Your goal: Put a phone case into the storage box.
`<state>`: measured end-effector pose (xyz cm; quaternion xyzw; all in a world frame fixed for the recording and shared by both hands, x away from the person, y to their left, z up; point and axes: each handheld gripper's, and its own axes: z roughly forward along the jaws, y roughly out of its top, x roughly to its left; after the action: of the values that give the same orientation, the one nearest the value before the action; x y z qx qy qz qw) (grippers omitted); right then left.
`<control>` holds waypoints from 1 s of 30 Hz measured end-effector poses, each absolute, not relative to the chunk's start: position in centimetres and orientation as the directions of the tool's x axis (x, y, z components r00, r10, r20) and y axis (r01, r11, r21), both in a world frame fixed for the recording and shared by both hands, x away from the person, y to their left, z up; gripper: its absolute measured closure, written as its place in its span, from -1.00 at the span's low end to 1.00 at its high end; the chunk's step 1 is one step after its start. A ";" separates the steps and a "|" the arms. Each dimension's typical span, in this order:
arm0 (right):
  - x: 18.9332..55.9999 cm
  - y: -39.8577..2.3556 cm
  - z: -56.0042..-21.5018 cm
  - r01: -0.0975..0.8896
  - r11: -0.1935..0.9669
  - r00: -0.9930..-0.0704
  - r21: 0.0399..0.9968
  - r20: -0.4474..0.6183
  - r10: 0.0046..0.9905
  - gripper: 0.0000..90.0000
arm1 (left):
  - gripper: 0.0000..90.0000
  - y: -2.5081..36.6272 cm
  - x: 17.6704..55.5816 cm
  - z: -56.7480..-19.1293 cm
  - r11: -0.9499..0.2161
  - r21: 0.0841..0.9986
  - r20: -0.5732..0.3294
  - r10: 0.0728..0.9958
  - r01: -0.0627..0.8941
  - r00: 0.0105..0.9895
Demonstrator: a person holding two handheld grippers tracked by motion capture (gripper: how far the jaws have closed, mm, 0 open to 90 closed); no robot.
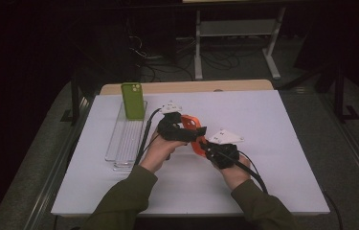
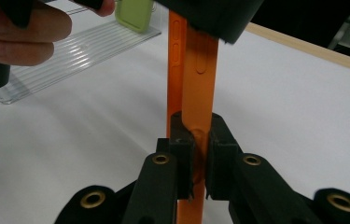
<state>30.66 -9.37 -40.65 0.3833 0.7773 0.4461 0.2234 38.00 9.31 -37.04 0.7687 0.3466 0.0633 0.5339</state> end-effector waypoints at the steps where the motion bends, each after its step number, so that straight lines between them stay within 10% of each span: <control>1: 30.7 -9.4 -40.6 0.395 0.311 -0.608 0.865 -0.008 0.794 0.82 | -0.81 9.4 38.0 -37.0 -0.189 0.865 -0.273 0.598 0.464 0.753; 15: 30.9 -9.5 -40.6 0.400 0.326 -0.622 0.856 -0.008 0.783 0.68 | -0.67 9.2 37.9 -36.3 -0.200 0.869 -0.256 0.601 0.452 0.757; 30: 31.6 -10.9 -40.5 0.448 0.347 -0.672 0.824 0.055 0.738 -0.61 | -0.65 9.5 38.2 -36.0 -0.237 0.864 -0.232 0.595 0.444 0.769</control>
<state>31.63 -10.94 -40.47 0.3691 0.8038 0.4360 0.1661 38.17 9.46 -35.97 0.7831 0.3317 0.0724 0.5211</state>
